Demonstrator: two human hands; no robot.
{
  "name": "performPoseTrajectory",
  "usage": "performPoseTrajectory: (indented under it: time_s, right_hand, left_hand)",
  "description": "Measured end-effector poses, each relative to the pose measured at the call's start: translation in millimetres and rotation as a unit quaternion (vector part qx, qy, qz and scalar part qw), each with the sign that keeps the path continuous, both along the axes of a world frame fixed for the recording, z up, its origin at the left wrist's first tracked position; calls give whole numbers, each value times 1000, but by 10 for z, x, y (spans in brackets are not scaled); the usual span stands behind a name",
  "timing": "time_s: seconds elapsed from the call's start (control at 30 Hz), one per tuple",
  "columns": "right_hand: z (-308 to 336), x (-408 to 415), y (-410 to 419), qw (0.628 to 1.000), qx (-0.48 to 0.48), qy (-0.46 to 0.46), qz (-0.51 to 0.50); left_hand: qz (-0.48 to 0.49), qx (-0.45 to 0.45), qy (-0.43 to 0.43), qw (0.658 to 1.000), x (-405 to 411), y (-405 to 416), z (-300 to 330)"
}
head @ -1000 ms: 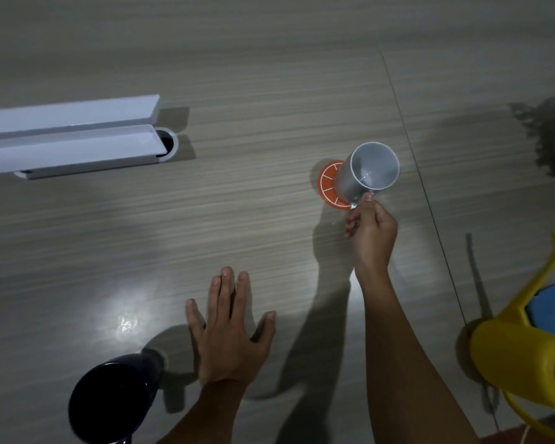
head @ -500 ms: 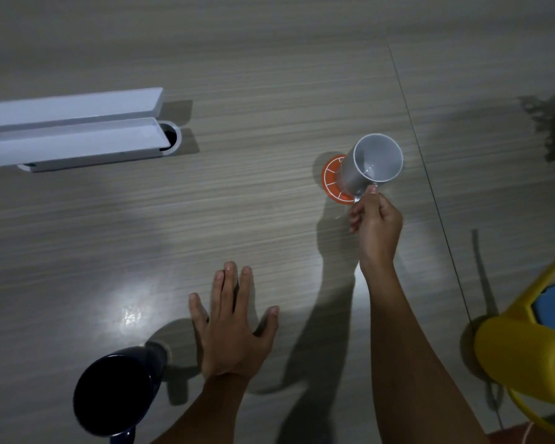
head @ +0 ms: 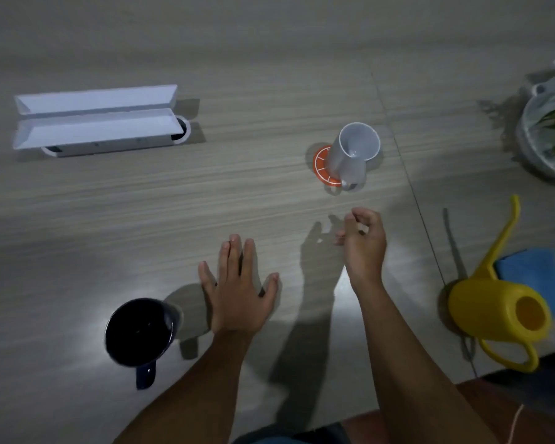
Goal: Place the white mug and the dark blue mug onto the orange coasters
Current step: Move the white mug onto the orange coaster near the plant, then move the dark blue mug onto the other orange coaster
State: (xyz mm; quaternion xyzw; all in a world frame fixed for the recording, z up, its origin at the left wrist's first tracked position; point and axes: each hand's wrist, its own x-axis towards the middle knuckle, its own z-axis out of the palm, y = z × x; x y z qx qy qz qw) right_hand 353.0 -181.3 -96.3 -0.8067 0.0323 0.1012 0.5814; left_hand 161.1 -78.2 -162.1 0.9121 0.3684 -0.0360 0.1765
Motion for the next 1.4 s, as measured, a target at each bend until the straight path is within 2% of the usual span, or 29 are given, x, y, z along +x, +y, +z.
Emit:
performPoseTrajectory:
  time_s: [0.17, 0.4, 0.47, 0.53, 0.63, 0.7, 0.8, 0.87, 0.9, 1.03, 1.17, 1.27, 1.4]
  right_hand:
    - [-54, -781, -366, 990, -92, 28, 99]
    - [-205, -1583, -425, 948, -186, -21, 258]
    - [-235, -1775, -319, 924, -206, -75, 314]
    - [-276, -1986, -186, 884, -234, -128, 383]
    - [-365, -2277, -37, 835, -280, -155, 447]
    - [-434, -2394, 9, 810, -314, -170, 465]
    - [-488, -2439, 18, 778, -364, -204, 469]
    - [-503, -2436, 12, 769, -380, -217, 467]
    - [-504, -2438, 13, 767, -383, -217, 468]
    - [-508, -2463, 25, 762, -395, -219, 463]
    - [-516, -2455, 21, 757, -401, -222, 465]
    - [-505, -2456, 29, 753, -408, -224, 466]
    - [-475, -2460, 42, 750, -414, -225, 464]
  left_hand:
    - [-28, -17, -10, 999, -230, 8, 116]
    - [-114, -35, -49, 992, -1566, -204, 62]
    - [-98, -40, -77, 991, -1823, -216, 99]
    - [-53, -53, -114, 991, -1998, -216, 172]
    - [32, -75, -161, 984, -2174, -195, 278]
    - [113, -122, -202, 965, -2224, -147, 357]
    - [242, -197, -290, 905, -2229, -59, 458]
    - [285, -233, -328, 870, -2190, -34, 536]
    - [287, -242, -336, 864, -2160, -26, 565]
    - [273, -281, -351, 850, -2070, -22, 689]
    - [287, -282, -367, 839, -2010, -74, 762]
    - [283, -267, -363, 847, -1951, -56, 777]
    - [280, -295, -344, 846, -1916, 15, 796]
